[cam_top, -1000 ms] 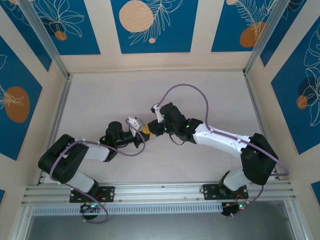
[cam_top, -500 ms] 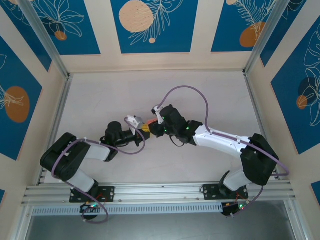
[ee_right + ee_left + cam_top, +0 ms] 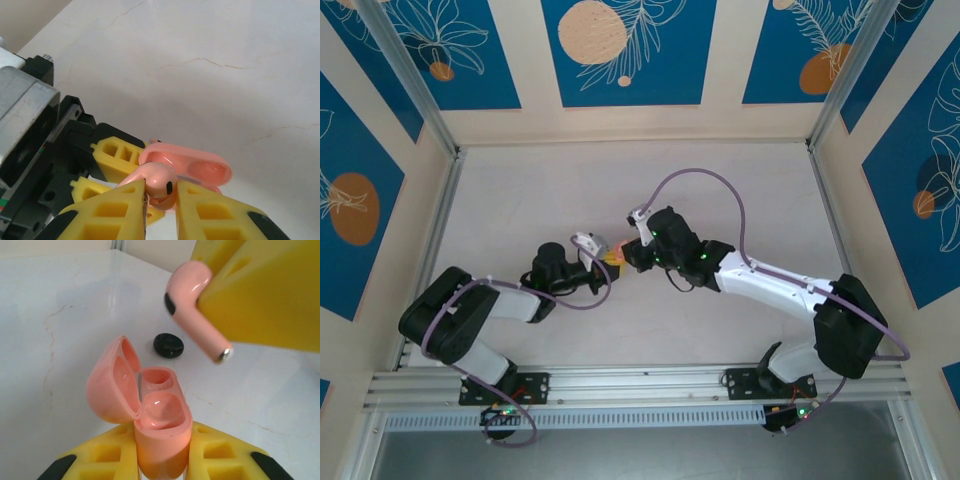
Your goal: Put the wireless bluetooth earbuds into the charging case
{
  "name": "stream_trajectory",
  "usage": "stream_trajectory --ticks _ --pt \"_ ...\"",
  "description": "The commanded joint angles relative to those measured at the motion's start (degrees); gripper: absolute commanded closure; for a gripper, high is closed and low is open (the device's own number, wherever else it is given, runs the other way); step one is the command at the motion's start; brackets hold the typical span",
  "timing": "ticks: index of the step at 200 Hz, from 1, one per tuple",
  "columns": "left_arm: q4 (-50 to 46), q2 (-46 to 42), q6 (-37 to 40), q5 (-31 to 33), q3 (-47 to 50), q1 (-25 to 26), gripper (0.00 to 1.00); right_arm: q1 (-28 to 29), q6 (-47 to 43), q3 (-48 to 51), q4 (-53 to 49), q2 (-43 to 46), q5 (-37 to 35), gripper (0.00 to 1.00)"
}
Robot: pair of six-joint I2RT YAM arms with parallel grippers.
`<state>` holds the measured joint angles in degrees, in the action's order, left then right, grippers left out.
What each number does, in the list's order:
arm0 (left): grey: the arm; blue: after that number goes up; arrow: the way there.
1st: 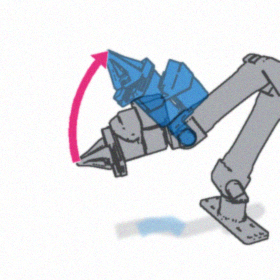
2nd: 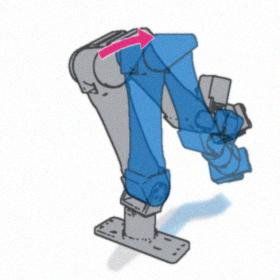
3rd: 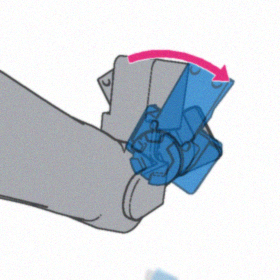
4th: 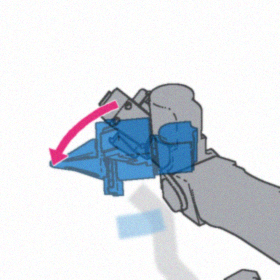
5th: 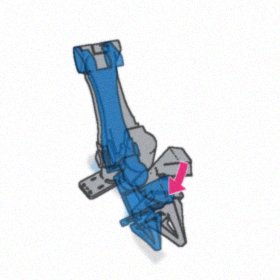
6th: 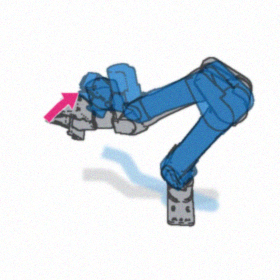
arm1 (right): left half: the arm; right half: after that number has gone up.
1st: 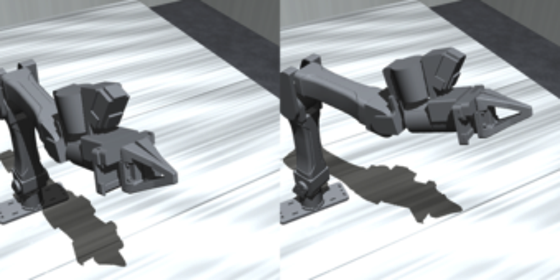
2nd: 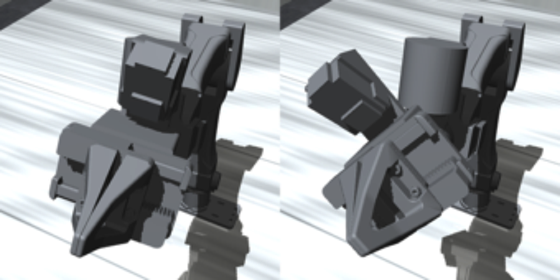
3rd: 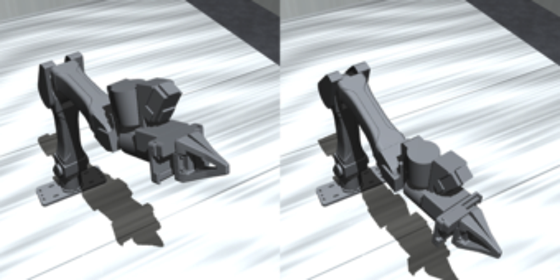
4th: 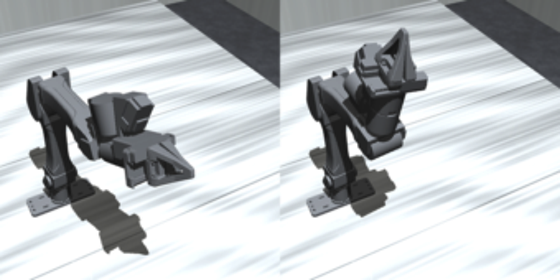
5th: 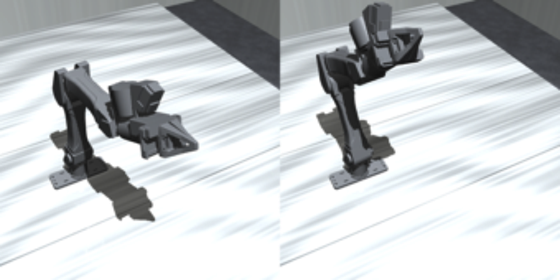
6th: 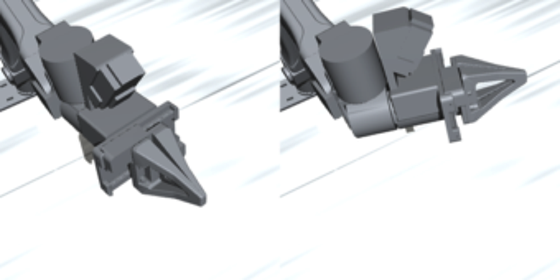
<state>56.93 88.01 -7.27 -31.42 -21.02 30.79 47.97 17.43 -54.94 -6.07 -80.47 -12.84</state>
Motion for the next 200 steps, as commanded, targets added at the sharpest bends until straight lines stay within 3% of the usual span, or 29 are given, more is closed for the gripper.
stream_trajectory --ticks 1,73,200 --pt "-4.6 -2.33 2.32 2.64 -1.05 0.57 0.8 -1.91 -4.83 0.52 -4.72 2.6 4.47 0.79" --pt "-19.88 -8.99 3.95 16.56 -0.62 0.59 0.8 -8.22 -12.94 1.67 -17.58 2.43 15.07 0.79" --pt "-34.8 -21.6 7.61 23.41 -1.4 0.59 0.78 -9.56 -22.74 -1.02 -27.79 -11.62 11.88 0.79"
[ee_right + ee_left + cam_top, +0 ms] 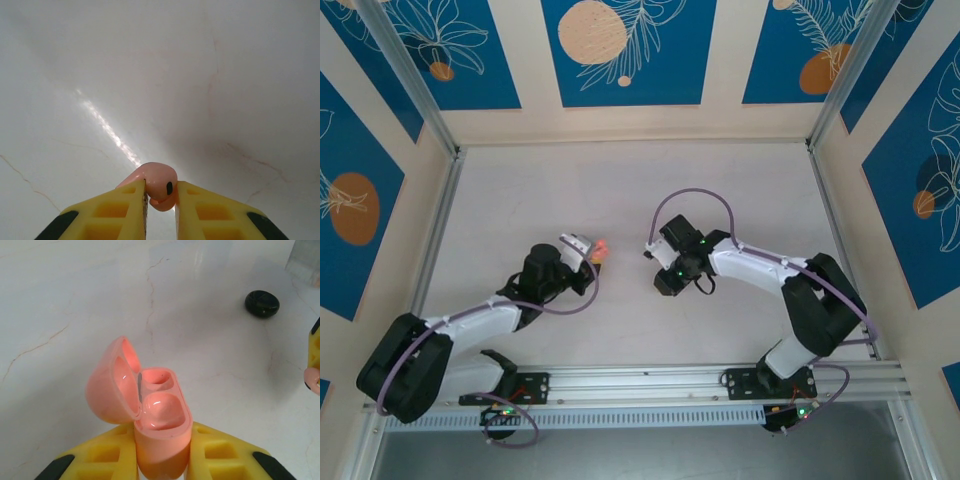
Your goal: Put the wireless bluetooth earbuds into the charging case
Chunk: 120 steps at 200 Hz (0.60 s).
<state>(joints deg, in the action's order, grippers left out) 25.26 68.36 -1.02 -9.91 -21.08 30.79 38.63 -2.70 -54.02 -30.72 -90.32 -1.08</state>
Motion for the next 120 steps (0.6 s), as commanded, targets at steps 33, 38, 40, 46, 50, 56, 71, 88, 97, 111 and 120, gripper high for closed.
stream_trajectory --ticks 33,38,40,46,50,56,71,88,97,111,120 --pt "-4.27 -2.87 1.8 2.27 -1.48 0.57 0.78 0.3 -3.8 -2.4 -4.3 -3.87 -1.12 0.77" --pt "-4.46 -2.83 1.88 2.31 -1.57 0.59 0.78 0.39 -3.94 -2.49 -4.54 -4.13 -1.07 0.77" --pt "-4.54 -2.85 1.89 2.28 -1.59 0.57 0.78 0.39 -3.97 -2.56 -4.64 -4.17 -0.99 0.76" --pt "-4.8 -2.79 1.98 2.31 -1.76 0.59 0.78 0.54 -4.11 -2.67 -4.85 -4.48 -0.94 0.75" --pt "-4.91 -2.71 2.07 2.26 -1.84 0.59 0.78 0.61 -4.22 -2.75 -5.0 -4.63 -0.86 0.75" --pt "-5.02 -2.64 2.07 2.14 -1.93 0.56 0.78 0.72 -4.31 -2.88 -5.2 -4.85 -0.84 0.74" --pt "-5.04 -2.49 2.15 2.02 -2.12 0.59 0.78 1.08 -4.42 -3.32 -5.94 -5.01 -1.02 0.72" --pt "-4.99 -2.46 2.14 2.0 -2.21 0.57 0.78 1.27 -4.5 -4.26 -7.16 -4.31 -1.07 0.68" --pt "-5.12 -2.5 2.15 2.0 -2.21 0.59 0.78 1.25 -4.38 -5.17 -8.25 -3.63 -1.48 0.67" --pt "-5.62 -2.57 2.14 2.07 -2.54 0.59 0.78 0.74 -2.85 -7.57 -10.39 -2.1 -1.65 0.66" --pt "-6.04 -2.61 2.17 2.24 -2.78 0.59 0.78 -0.32 0.04 -9.91 -12.34 -1.39 -1.3 0.66"
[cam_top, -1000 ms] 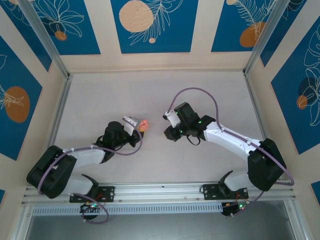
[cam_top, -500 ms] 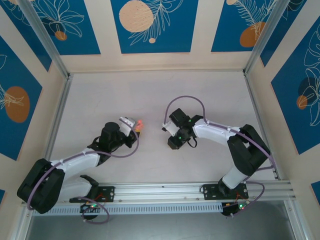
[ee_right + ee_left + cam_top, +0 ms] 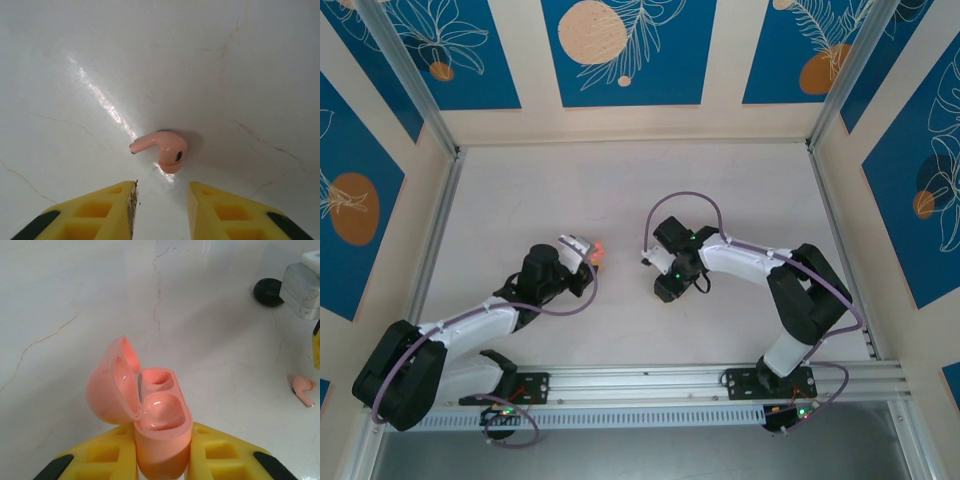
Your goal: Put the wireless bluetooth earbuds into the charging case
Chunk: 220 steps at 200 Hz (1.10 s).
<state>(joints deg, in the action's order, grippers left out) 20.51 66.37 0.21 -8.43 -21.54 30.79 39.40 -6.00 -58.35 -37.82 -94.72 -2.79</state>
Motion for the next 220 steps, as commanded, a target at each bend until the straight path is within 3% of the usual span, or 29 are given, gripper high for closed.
stream_trajectory --ticks 1,44,80,121,220 --pt "-1.32 -0.62 0.94 0.76 -2.34 0.59 0.77 -1.22 3.79 -5.87 -5.55 3.03 0.45 0.66" --pt "-3.27 -0.89 0.02 2.74 -3.64 0.54 0.77 -6.38 34.89 -15.13 -18.72 1.48 3.59 0.65" --pt "-4.42 -0.54 -0.54 1.58 -4.96 0.59 0.77 -5.62 49.61 -10.78 -16.3 1.21 10.11 0.6" --pt "-2.33 0.74 -2.27 -1.12 -5.32 0.57 0.77 -5.65 55.16 -6.27 -9.95 -1.21 10.61 0.56" --pt "-0.01 2.51 -2.54 -4.47 -5.53 0.59 0.76 -4.24 53.36 -6.96 -7.31 -9.76 12.85 0.57"
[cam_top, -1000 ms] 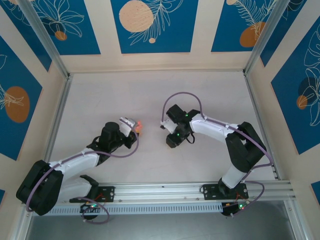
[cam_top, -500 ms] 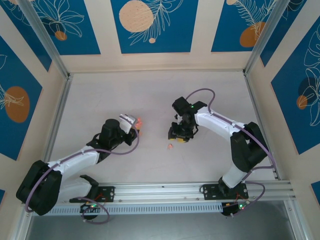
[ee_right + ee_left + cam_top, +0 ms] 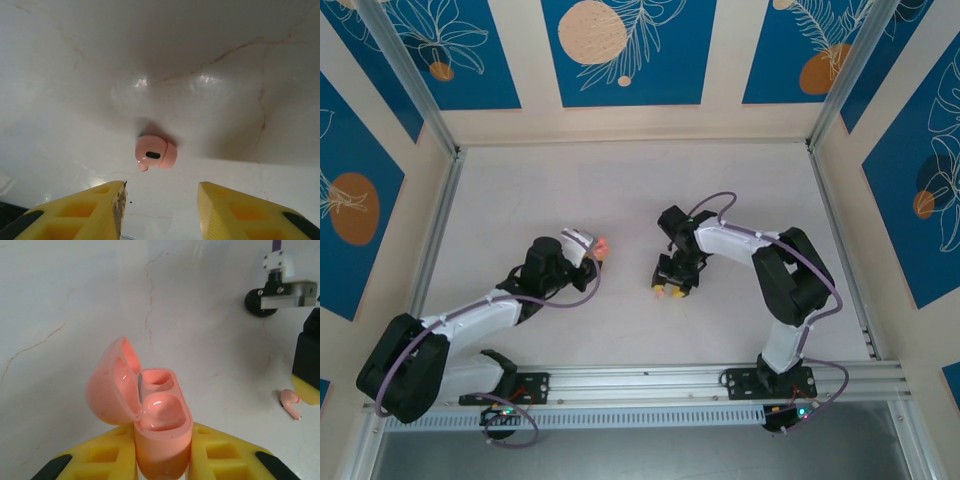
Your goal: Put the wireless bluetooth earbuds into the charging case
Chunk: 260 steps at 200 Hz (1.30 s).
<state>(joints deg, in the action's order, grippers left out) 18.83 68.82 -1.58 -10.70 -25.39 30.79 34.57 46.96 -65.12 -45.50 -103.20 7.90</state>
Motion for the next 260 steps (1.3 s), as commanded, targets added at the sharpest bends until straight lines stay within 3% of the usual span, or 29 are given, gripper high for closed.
stream_trajectory --ticks 1,121,260 --pt "1.66 0.03 -0.72 -2.21 -1.68 0.59 0.76 0.59 0.37 -0.18 0.38 -1.33 2.18 0.57" --pt "0.43 -0.82 -0.35 -3.34 -1.86 0.57 0.75 0.95 -2.18 -3.63 2.41 -4.29 0.41 0.63" --pt "-1.68 -1.29 0.97 -3.72 -2.39 0.53 0.75 3.49 -3.99 -8.13 -2.96 -9.43 -4.8 0.68"
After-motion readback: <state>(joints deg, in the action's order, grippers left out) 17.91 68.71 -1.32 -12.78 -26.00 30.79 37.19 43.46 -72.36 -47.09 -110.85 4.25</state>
